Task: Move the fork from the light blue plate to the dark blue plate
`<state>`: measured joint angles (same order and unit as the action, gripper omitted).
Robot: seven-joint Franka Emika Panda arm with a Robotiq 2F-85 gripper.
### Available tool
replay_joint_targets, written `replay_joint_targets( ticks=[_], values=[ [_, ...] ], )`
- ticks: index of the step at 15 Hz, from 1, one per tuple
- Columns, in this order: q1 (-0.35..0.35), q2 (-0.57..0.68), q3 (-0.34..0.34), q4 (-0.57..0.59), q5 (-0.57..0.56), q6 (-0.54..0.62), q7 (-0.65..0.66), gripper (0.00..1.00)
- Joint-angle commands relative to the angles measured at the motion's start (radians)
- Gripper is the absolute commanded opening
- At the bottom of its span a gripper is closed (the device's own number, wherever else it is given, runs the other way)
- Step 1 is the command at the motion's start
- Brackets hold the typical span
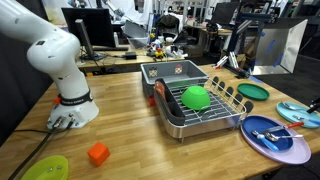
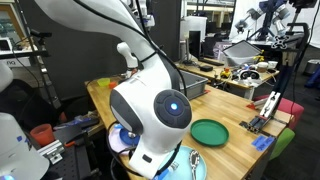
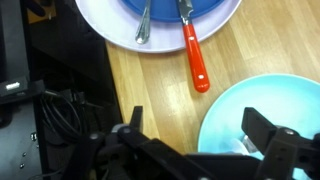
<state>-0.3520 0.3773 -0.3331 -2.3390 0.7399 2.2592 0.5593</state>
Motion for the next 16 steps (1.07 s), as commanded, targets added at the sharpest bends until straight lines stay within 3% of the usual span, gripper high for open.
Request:
replay_joint_targets(
  ticks=[1,10,15,16],
  values=[
    [-0.002,0.024,-0.005,0.018,0.068,0.006,0.032,1.0],
    [-0.03,0.136,-0.042,0.067,0.176,0.05,0.175,1.0],
    [-0.027,0.157,-0.042,0.081,0.179,0.041,0.232,1.0],
    [-0.028,0.159,-0.041,0.082,0.178,0.04,0.239,0.93]
  ],
)
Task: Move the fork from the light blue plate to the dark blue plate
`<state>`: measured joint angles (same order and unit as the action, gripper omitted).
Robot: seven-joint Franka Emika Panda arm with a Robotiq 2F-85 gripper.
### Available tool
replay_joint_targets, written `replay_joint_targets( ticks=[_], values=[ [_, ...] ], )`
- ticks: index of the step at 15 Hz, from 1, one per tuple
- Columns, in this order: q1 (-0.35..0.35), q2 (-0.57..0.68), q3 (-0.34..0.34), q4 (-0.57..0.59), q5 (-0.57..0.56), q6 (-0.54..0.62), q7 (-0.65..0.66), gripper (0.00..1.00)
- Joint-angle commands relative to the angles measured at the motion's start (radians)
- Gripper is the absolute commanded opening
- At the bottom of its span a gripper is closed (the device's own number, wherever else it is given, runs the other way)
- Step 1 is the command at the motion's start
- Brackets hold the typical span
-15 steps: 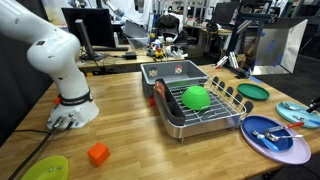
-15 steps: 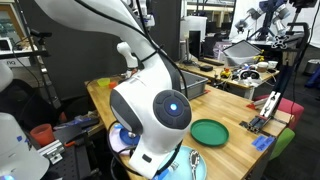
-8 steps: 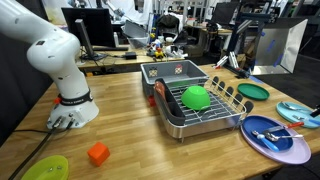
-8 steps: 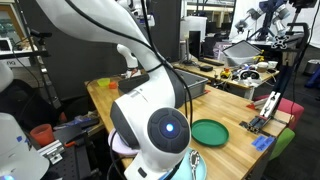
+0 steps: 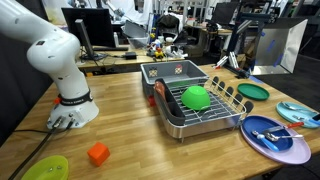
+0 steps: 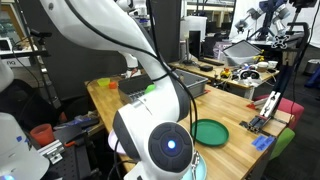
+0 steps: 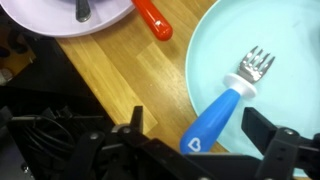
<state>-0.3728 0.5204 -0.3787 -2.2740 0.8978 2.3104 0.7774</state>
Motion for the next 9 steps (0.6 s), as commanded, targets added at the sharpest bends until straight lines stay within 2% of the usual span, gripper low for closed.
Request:
replay_joint_targets(
  ticks=[1,2,4,6,9],
  values=[
    [-0.008,0.018,0.006,0.019,0.02,-0.012,0.026,0.84],
    [-0.008,0.022,0.006,0.022,0.019,-0.012,0.033,0.76],
    [-0.009,0.031,0.006,0.028,0.017,-0.014,0.044,0.73],
    [-0.008,0.034,0.008,0.029,0.016,-0.014,0.051,0.81],
    [-0.011,0.034,0.011,0.03,0.017,-0.02,0.054,0.83]
  ],
)
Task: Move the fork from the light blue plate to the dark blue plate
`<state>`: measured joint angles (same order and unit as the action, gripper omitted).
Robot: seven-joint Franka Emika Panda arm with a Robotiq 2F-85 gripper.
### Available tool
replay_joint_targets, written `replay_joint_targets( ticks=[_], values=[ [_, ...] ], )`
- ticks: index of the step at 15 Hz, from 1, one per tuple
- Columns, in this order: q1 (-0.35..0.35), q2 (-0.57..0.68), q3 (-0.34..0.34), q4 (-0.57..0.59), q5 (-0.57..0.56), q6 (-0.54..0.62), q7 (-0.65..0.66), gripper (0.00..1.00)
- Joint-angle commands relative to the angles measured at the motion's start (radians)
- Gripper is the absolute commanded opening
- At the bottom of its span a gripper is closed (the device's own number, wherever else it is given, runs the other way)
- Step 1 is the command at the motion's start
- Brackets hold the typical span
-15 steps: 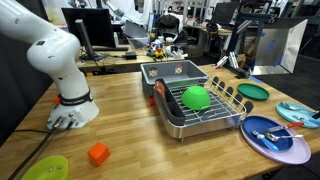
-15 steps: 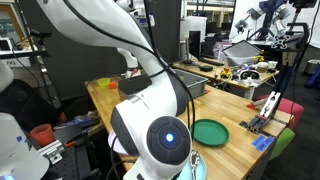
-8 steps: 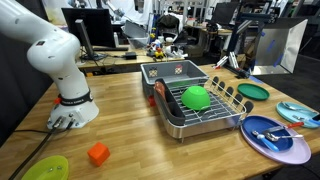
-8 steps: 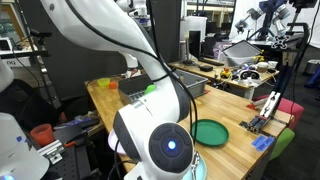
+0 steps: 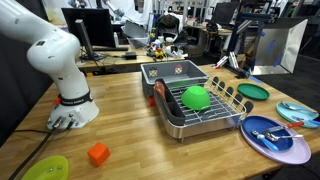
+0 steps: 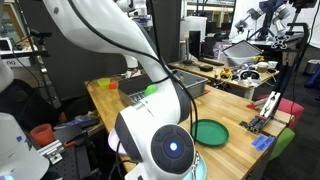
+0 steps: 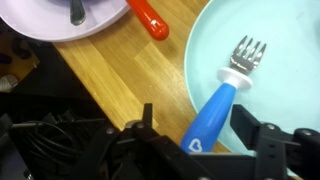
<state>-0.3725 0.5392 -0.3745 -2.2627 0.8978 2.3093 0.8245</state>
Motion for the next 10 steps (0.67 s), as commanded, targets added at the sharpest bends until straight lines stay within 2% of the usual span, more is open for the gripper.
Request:
replay_joint_targets(
  ticks=[1,2,3,10],
  values=[
    [-0.012,0.016,0.008,0.02,0.017,-0.02,0.008,0.84],
    [-0.012,0.017,0.009,0.021,0.017,-0.022,0.007,0.79],
    [-0.013,0.017,0.01,0.022,0.018,-0.022,0.004,0.63],
    [-0.017,0.019,0.013,0.029,0.022,-0.029,-0.003,0.14]
  ],
)
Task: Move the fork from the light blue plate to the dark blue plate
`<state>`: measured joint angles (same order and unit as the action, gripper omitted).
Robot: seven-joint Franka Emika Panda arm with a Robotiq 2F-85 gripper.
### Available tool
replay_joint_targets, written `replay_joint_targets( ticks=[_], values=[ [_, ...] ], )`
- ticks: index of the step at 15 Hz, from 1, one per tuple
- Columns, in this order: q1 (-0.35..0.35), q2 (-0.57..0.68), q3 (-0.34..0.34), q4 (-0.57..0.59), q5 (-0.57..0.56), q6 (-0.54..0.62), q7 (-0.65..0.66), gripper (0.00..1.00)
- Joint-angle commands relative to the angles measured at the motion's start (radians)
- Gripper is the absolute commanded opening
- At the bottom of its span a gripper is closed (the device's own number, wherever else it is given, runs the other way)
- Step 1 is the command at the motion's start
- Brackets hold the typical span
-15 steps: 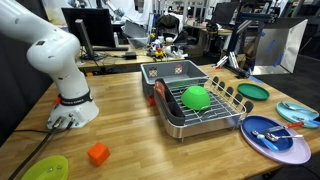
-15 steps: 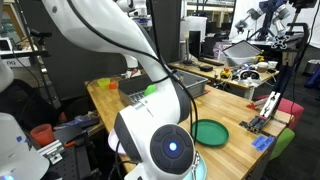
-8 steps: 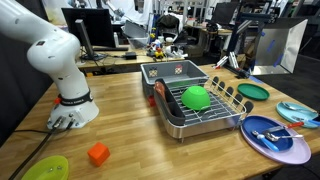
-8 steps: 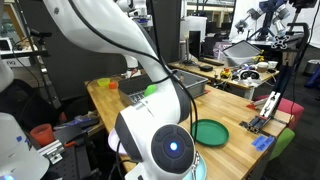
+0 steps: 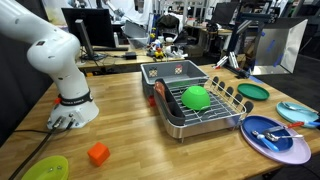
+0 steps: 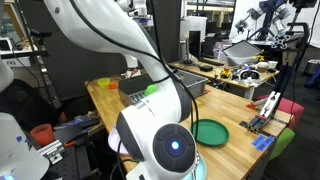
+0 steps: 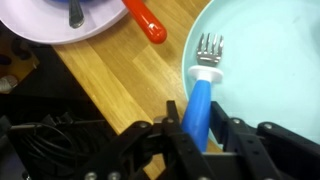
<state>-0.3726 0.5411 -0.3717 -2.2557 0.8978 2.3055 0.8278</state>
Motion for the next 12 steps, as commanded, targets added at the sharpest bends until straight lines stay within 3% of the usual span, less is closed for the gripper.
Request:
replay_joint_targets(
  ticks=[1,2,3,12],
  values=[
    [-0.018,0.017,0.01,0.022,0.022,-0.027,-0.007,0.08],
    [-0.018,0.017,0.01,0.023,0.021,-0.028,-0.007,0.03],
    [-0.018,0.018,0.011,0.023,0.02,-0.03,-0.008,0.07],
    [-0.023,-0.021,0.009,0.0,0.032,-0.03,-0.047,0.07]
  ],
)
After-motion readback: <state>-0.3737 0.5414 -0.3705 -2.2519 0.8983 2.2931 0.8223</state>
